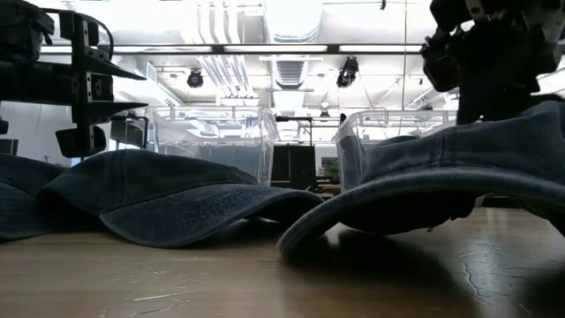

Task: Pick & Place hat
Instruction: Put the right blue cap into the left transparent bin

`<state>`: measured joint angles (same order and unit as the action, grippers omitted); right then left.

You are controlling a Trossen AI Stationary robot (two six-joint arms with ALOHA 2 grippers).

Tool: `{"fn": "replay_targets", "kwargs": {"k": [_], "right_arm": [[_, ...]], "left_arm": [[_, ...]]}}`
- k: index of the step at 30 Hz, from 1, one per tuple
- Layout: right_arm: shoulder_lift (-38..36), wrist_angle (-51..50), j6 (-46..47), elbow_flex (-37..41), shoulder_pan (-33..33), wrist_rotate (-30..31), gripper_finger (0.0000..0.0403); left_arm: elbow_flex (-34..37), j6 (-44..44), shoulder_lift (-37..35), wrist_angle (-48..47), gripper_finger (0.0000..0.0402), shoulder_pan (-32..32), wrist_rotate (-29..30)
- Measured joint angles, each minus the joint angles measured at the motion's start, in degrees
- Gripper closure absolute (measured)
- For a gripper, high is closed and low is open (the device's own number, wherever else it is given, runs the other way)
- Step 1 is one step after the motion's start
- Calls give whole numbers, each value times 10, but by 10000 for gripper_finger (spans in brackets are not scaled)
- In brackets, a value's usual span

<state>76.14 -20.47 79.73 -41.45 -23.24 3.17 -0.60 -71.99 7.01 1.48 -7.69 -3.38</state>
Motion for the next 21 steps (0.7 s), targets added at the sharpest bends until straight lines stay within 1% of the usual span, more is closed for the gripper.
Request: {"fn": "replay_targets", "kwargs": {"k": [4,7,14,18,21], "right_arm": [[0,79,-8,33,0,-2,225],[0,119,-9,52,0,-4,225],[1,162,-28,67,0,-6,225],[1,205,-40,75,1,-29,231],[1,225,-40,80,1,-57,248]], "left_arm": [[0,0,0,0,248,0,0],[0,0,0,0,248,0,0],[0,0,0,1,248,0,0],[0,0,0,1,248,0,0],[0,0,0,1,248,0,0]]}}
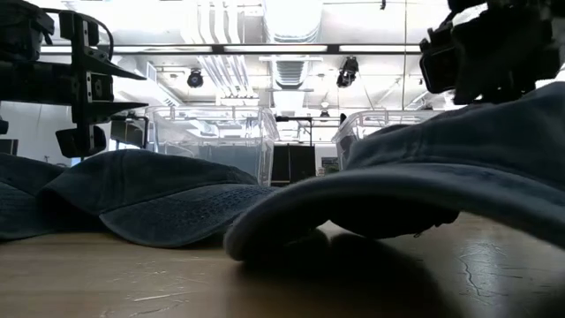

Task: Pick & Place hat
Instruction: Put the right blue cap into the left transparent bin

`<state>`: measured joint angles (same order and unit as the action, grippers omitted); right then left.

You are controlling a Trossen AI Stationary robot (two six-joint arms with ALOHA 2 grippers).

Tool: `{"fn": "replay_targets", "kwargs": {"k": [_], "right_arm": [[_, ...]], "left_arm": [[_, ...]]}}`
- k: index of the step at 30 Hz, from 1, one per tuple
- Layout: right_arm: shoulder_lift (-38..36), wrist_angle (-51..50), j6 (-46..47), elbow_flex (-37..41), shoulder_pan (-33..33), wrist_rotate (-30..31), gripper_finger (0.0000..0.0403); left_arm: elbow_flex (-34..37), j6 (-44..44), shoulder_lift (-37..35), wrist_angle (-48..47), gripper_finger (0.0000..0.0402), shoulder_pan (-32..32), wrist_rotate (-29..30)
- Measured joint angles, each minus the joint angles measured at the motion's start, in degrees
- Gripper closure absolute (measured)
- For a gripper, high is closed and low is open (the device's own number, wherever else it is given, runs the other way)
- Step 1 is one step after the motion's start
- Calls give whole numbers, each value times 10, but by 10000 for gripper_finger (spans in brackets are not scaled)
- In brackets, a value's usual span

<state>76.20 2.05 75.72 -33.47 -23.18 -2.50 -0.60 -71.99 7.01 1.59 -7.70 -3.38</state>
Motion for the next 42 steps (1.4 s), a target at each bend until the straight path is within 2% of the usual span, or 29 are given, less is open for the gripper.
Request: {"fn": "replay_targets", "kwargs": {"k": [6,10,12,22,30,33,37,42], "right_arm": [[0,10,-5,0,0,-51,314],[0,23,-9,0,0,-53,366],[0,38,-12,0,0,-54,379],[0,63,-56,-37,-1,-37,379],[0,52,-156,-143,8,-34,379],[0,16,-218,-199,24,-10,379],[2,-86,-298,-281,57,23,379],[27,-153,-377,-380,100,28,379]], "left_arm": [[0,0,0,0,248,0,0],[0,0,0,0,248,0,0],[0,0,0,0,248,0,0],[0,0,0,0,248,0,0],[0,1,0,0,248,0,4],[0,1,0,0,248,0,5],[0,1,0,0,248,0,5],[0,-7,0,5,248,0,4]]}}
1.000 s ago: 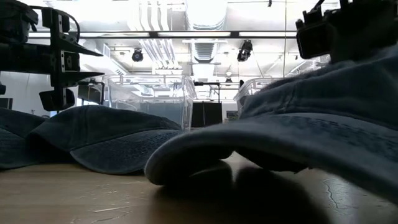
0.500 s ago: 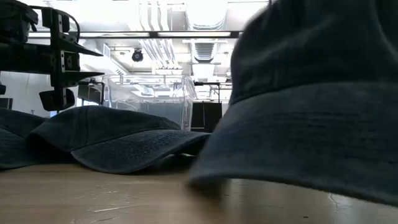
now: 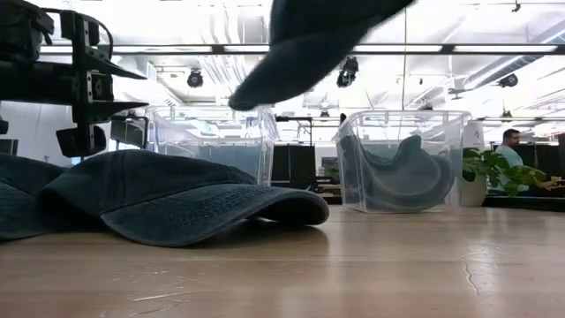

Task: Pick & Place hat
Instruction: Put the right blue cap into the left transparent bin

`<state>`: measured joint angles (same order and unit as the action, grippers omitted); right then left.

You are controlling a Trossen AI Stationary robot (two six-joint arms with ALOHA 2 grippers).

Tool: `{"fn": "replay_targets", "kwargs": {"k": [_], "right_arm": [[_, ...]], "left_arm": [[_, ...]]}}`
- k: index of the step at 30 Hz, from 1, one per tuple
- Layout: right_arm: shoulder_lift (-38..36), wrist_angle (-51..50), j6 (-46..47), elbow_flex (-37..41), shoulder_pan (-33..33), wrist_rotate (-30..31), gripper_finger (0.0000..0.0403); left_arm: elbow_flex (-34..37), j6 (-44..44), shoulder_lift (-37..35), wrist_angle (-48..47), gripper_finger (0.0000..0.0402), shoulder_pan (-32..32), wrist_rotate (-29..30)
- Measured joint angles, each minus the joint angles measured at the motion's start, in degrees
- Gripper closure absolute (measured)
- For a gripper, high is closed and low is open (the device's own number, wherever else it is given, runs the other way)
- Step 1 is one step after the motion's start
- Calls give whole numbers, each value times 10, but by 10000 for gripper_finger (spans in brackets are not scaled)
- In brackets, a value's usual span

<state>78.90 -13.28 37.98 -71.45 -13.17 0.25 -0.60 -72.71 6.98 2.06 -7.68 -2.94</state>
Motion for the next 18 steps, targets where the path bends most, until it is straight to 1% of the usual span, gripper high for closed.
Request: {"fn": "replay_targets", "kwargs": {"k": [3,6,9,11,14,15,18], "right_arm": [[24,-30,-52,-56,19,4,379],[53,-49,-118,-114,42,23,379],[87,-67,-174,-176,70,24,379],[112,-76,-207,-220,89,24,379],[152,-96,-264,-287,117,31,379],[166,-110,-282,-310,126,38,380],[211,-179,-338,-384,155,85,380]], "left_arm": [[-1,-15,-3,34,248,0,-14],[-11,-18,-6,83,248,0,-49],[-32,-18,-12,134,248,0,-90],[-50,-16,-18,141,248,0,-101],[-78,7,-20,140,248,0,-102],[-86,13,-20,139,248,0,-102],[-105,22,-20,138,248,0,-103]]}}
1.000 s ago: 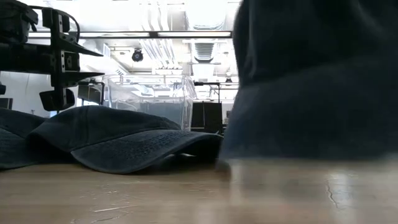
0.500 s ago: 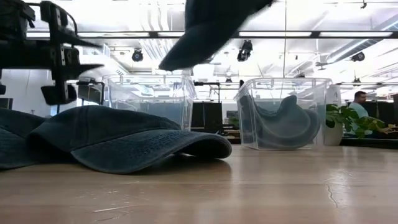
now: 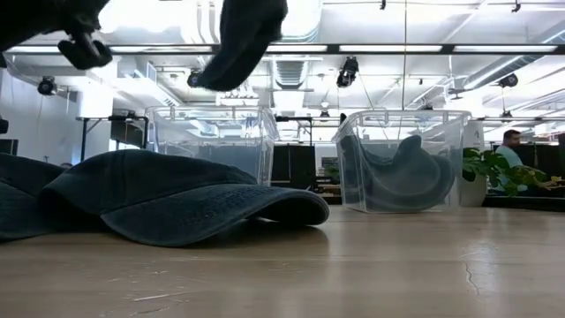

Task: Pick & Place hat
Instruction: Put the right blue cap into the left transparent bin

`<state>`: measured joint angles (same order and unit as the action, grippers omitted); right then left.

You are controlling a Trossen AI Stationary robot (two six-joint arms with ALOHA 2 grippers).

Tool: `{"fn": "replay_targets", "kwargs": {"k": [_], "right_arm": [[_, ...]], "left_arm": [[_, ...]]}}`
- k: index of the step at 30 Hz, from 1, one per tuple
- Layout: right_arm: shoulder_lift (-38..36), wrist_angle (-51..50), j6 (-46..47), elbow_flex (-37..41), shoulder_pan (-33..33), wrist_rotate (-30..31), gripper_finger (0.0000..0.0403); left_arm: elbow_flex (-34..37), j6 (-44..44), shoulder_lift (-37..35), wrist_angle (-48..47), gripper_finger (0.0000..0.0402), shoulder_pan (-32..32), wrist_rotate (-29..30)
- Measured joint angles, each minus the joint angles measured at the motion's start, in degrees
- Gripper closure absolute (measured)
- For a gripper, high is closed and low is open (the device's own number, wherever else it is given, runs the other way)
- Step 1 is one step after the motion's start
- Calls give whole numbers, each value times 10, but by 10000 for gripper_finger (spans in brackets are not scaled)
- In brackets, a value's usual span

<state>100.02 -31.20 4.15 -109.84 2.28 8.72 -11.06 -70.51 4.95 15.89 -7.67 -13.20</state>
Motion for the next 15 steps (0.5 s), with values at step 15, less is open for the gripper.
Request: {"fn": "replay_targets", "kwargs": {"k": [15], "right_arm": [[278,-221,-180,-252,37,46,374]], "left_arm": [[-19,3,0,-2,248,0,0]]}}
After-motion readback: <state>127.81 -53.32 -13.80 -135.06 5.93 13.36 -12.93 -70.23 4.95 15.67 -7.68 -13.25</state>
